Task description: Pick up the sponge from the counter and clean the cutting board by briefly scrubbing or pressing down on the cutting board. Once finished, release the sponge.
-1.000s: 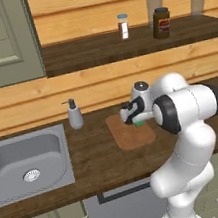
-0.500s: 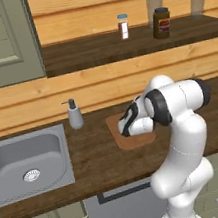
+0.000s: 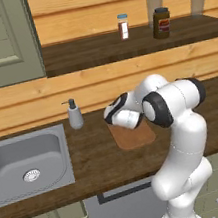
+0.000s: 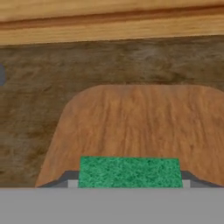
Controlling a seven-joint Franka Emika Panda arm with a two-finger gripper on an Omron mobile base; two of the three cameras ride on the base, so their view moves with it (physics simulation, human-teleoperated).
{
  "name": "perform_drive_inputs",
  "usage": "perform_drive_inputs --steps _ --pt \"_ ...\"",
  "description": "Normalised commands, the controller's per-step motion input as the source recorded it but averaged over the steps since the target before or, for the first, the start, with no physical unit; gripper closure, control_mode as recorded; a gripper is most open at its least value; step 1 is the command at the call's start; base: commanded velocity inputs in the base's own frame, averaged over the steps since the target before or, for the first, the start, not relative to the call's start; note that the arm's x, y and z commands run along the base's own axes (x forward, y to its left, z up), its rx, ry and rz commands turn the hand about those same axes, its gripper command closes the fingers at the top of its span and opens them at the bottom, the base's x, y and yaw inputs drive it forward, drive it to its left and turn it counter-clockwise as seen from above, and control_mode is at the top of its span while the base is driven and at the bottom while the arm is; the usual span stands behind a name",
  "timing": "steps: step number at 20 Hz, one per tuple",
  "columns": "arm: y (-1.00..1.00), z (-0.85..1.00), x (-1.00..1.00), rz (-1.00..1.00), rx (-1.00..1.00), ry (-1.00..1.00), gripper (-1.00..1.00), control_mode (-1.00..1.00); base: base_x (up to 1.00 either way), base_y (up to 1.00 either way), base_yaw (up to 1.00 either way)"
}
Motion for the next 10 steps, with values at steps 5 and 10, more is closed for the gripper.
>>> perform_drive_inputs --steps 5,10 --pt "0.00 -0.67 -0.02 0.00 -0.04 0.06 1.00 -1.00 0.00 0.00 0.00" --pt "0.19 -0.84 -0.14 0.00 -0.13 0.08 1.00 -1.00 0.00 0.00 0.00"
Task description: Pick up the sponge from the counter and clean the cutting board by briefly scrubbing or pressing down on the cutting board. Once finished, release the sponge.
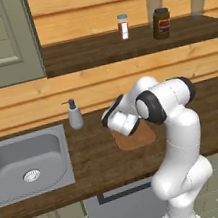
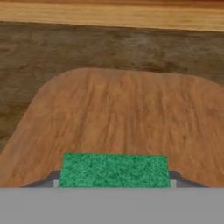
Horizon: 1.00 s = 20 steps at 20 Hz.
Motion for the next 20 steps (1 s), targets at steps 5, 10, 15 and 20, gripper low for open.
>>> perform_drive_inputs --steps 5,10,15,20 --pt "0.83 0.11 -0.33 0.02 -0.02 0.18 1.00 -1.00 0.00 0.00 0.00" --pt "0.32 -0.16 0.04 0.00 -0.04 0.46 1.00 -1.00 0.00 0.00 0.00" --pt "0.75 -0.73 0.01 0.01 -0.01 0.40 1.00 -1.00 0.00 0.00 0.00" --pt "0.82 0.28 0.16 0.10 0.16 0.70 1.00 -1.00 0.00 0.00 0.00"
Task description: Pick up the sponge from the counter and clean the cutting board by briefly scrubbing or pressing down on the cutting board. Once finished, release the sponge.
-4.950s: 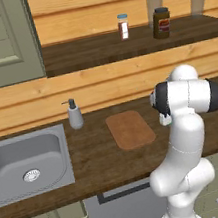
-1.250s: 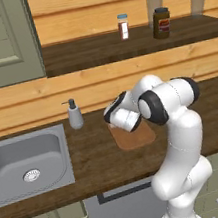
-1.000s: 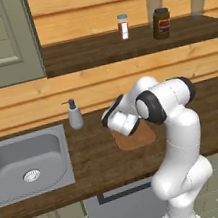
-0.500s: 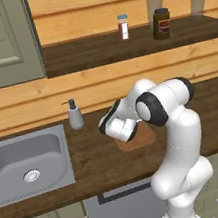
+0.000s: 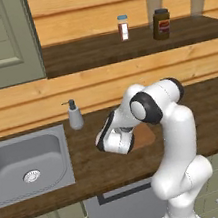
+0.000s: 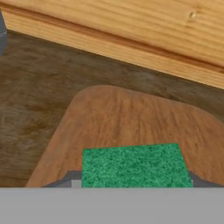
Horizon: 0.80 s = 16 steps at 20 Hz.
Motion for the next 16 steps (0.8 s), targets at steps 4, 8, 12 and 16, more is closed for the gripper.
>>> perform_drive_inputs --steps 4,8,12,16 --pt "-0.01 0.16 0.28 0.15 0.29 1.00 1.00 -1.00 0.00 0.00 0.00" --pt "-0.72 -0.03 0.04 0.04 0.28 1.00 1.00 -1.00 0.00 0.00 0.00" --pt "-1.00 -0.02 0.05 -0.18 0.33 0.84 1.00 -1.00 0.00 0.00 0.00" --pt "-1.00 -0.08 -0.03 -0.22 0.39 0.74 1.00 -1.00 0.00 0.00 0.00"
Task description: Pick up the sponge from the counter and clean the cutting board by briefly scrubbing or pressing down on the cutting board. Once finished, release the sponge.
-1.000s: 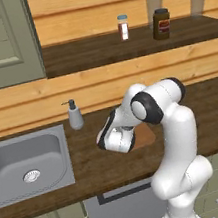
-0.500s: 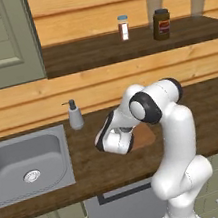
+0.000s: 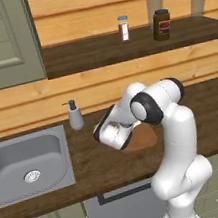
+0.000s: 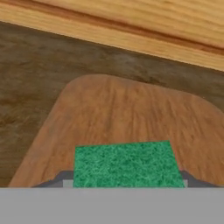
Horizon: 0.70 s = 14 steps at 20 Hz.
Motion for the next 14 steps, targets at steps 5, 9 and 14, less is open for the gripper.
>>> perform_drive_inputs --steps 5,9,14 --pt "-1.00 -0.16 -0.21 -0.29 0.36 0.67 1.00 -1.00 0.00 0.00 0.00" --pt "-1.00 -0.41 -0.19 -0.35 0.27 0.43 1.00 -1.00 0.00 0.00 0.00" --pt "-1.00 -0.32 -0.04 -0.37 0.15 0.42 1.00 -1.00 0.00 0.00 0.00"
